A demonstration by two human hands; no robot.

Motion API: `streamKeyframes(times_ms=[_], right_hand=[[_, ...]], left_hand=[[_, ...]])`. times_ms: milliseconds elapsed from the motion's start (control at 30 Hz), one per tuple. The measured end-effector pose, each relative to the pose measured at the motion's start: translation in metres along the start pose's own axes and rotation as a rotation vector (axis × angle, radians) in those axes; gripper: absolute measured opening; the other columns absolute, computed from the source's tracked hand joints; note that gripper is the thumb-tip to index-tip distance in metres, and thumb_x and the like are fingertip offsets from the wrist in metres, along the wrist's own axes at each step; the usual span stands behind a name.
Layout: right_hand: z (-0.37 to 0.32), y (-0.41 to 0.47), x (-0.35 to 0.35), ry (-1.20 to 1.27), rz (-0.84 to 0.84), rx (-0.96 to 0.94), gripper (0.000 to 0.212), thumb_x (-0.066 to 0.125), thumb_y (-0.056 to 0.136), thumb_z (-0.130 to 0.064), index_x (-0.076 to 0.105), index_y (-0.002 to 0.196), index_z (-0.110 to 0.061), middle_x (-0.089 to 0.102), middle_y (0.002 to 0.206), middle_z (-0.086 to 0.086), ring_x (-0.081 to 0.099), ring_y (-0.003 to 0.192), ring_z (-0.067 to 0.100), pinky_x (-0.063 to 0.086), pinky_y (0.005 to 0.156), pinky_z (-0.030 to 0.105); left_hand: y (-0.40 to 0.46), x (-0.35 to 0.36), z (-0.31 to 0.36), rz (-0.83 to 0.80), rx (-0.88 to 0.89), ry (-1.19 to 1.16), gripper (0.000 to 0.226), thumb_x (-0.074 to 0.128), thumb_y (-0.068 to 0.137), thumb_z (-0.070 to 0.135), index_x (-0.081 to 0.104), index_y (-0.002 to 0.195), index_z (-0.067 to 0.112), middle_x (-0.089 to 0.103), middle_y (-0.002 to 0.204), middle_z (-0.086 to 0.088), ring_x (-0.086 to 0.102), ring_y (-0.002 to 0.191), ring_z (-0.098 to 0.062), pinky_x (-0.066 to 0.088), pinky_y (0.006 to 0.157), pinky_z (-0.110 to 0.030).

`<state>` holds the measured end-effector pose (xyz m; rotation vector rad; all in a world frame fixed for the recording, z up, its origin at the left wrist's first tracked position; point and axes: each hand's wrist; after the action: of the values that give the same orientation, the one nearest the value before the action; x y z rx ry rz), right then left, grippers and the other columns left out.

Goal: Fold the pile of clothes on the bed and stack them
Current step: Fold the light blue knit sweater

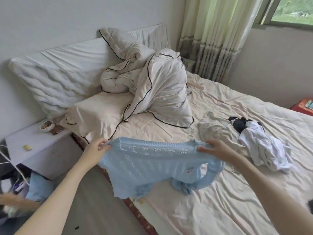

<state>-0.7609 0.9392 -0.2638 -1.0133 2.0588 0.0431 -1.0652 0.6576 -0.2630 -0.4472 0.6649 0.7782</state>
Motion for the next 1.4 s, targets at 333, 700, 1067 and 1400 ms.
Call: streamKeyframes(times_ms=[333, 700, 1067, 1400], right_hand=[[0.025, -0.086, 0.047, -0.015, 0.134, 0.016, 0.023, 0.065, 0.089, -0.015, 0.057, 0.072, -0.001, 0.044, 0.063, 0.009, 0.035, 0.058, 0.016, 0.022, 0.049, 0.024], [-0.001, -0.177, 0.025, 0.240, 0.847, -0.216, 0.024, 0.071, 0.083, -0.019, 0.056, 0.066, -0.010, 0.043, 0.055, -0.006, 0.039, 0.051, -0.001, 0.030, 0.052, 0.014], [-0.023, -0.118, 0.014, -0.010, 0.932, -0.147, 0.043, 0.067, 0.084, -0.042, 0.059, 0.099, -0.003, 0.063, 0.077, 0.019, 0.055, 0.073, 0.033, 0.030, 0.062, 0.032], [0.008, 0.111, 0.004, -0.158, 0.680, -0.070, 0.045, 0.061, 0.088, -0.044, 0.053, 0.105, -0.003, 0.053, 0.079, 0.007, 0.051, 0.070, 0.027, 0.030, 0.060, 0.034]], left_hand=[[-0.080, 0.022, -0.052, 0.111, 0.062, -0.088, 0.015, 0.052, 0.095, 0.032, 0.057, 0.082, 0.026, 0.060, 0.076, -0.012, 0.053, 0.069, -0.023, 0.038, 0.058, -0.030], [-0.132, -0.029, -0.009, 0.412, 0.358, -0.288, 0.009, 0.068, 0.085, 0.024, 0.062, 0.089, 0.019, 0.059, 0.074, 0.011, 0.053, 0.066, 0.005, 0.039, 0.060, -0.011], [-0.063, -0.027, 0.006, 0.463, 0.482, -0.106, 0.022, 0.070, 0.083, 0.027, 0.063, 0.087, 0.007, 0.059, 0.066, 0.007, 0.051, 0.060, -0.003, 0.033, 0.053, -0.015], [0.136, 0.046, -0.015, 0.344, 0.344, 0.222, 0.022, 0.060, 0.090, 0.037, 0.059, 0.097, 0.015, 0.051, 0.071, 0.001, 0.046, 0.060, -0.022, 0.028, 0.054, -0.030]])
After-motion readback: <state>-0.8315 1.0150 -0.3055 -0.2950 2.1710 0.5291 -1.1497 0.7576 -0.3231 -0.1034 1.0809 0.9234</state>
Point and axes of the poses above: each hand's wrist, its own y-axis towards the middle knuckle, its own x-axis out of the palm, z = x × y
